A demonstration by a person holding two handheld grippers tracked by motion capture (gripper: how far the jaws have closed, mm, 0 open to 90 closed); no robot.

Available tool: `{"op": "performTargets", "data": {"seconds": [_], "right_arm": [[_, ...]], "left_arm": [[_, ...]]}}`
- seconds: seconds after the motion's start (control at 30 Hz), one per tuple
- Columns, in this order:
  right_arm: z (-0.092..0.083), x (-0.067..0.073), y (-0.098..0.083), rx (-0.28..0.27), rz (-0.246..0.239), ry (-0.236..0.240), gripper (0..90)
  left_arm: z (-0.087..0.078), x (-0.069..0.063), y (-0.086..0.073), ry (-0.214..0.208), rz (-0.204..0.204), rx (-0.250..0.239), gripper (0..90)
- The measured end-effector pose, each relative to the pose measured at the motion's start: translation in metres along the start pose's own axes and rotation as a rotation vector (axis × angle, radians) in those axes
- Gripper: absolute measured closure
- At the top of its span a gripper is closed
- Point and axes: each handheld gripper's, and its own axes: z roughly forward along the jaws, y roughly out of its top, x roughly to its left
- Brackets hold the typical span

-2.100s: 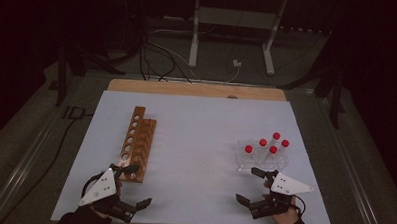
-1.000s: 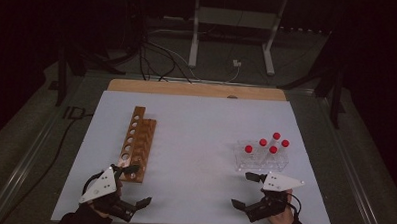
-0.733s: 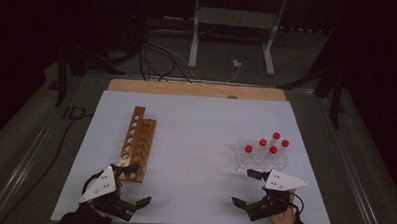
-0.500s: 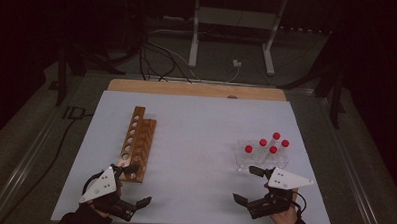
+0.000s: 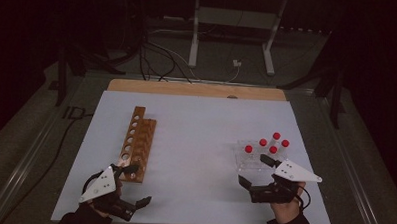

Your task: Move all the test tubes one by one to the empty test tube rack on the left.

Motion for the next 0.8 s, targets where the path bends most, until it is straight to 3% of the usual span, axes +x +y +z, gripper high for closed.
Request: {"op": "performTargets", "data": {"seconds": [0.1,0.13,0.2,0.33,0.37,0.4,0.53,0.6,0.8], "right_arm": [[0.002,-0.001,0.001,0.003,0.008,-0.023,0.0],[0.005,-0.002,0.002,0.013,0.023,-0.065,0.0],[0.009,-0.002,0.002,0.039,0.026,-0.098,0.0],[0.014,-0.002,0.001,0.070,0.040,-0.115,0.0],[0.015,-0.002,0.001,0.075,0.043,-0.121,2.2],[0.016,-0.003,0.001,0.083,0.050,-0.132,9.9],[0.020,-0.004,0.000,0.112,0.063,-0.154,15.1],[0.024,-0.007,-0.002,0.146,0.079,-0.194,17.9],[0.030,-0.010,-0.003,0.196,0.103,-0.239,34.5]], "left_arm": [[0.000,0.000,0.000,-0.001,0.000,0.000,0.4],[0.000,0.000,0.000,-0.001,0.000,-0.001,0.4],[0.000,0.000,0.000,-0.001,0.000,-0.002,0.4],[0.000,0.000,0.000,0.000,0.000,-0.002,0.4],[0.000,0.000,0.000,0.000,-0.001,-0.003,0.4],[0.000,0.000,0.000,-0.001,0.000,-0.003,0.4],[0.000,0.000,0.000,-0.002,0.000,-0.002,0.4],[0.000,-0.001,0.000,-0.001,0.001,-0.002,0.4],[0.000,0.000,0.000,-0.003,0.000,0.001,0.4]]}}
